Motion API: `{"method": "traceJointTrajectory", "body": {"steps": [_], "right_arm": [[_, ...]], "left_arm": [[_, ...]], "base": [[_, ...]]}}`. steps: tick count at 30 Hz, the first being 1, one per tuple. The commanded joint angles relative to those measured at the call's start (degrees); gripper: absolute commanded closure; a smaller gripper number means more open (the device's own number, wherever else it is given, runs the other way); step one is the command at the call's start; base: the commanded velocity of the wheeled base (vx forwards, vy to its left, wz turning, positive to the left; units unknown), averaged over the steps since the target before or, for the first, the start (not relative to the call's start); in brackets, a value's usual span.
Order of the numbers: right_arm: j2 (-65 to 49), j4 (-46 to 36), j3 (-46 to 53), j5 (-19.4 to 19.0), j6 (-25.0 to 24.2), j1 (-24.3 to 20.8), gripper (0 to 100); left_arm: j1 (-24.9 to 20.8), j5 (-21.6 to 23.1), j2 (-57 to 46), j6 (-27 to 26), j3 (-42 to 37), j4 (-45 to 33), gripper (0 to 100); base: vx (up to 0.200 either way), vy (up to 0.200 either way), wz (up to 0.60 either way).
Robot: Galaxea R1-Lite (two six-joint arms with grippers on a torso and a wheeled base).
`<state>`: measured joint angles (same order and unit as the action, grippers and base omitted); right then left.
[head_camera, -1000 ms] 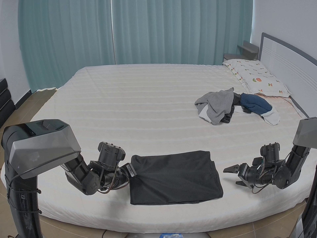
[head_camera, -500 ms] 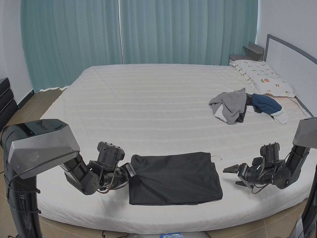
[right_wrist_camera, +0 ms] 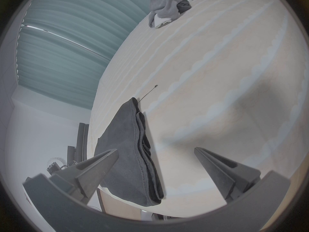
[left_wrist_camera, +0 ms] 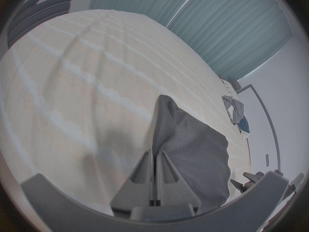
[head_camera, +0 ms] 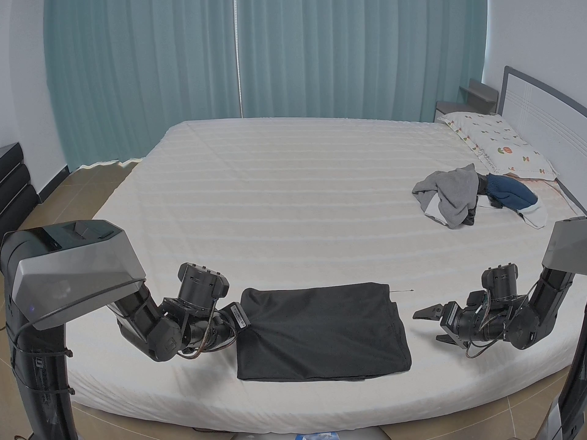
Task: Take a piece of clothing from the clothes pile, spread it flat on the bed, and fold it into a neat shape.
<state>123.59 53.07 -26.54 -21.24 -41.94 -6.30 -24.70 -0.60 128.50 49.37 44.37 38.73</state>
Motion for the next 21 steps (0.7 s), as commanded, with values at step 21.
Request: {"method": "traceJointTrajectory", "body": {"steps": [21], "right_arm": [[0.1,0.0,0.0,0.0,0.0,0.0,0]], "left_arm": [[-0.7,0.1,-0.5,0.1,-1.2,-0.1,100]], "base": [[0.000,0.095,0.00]]}}
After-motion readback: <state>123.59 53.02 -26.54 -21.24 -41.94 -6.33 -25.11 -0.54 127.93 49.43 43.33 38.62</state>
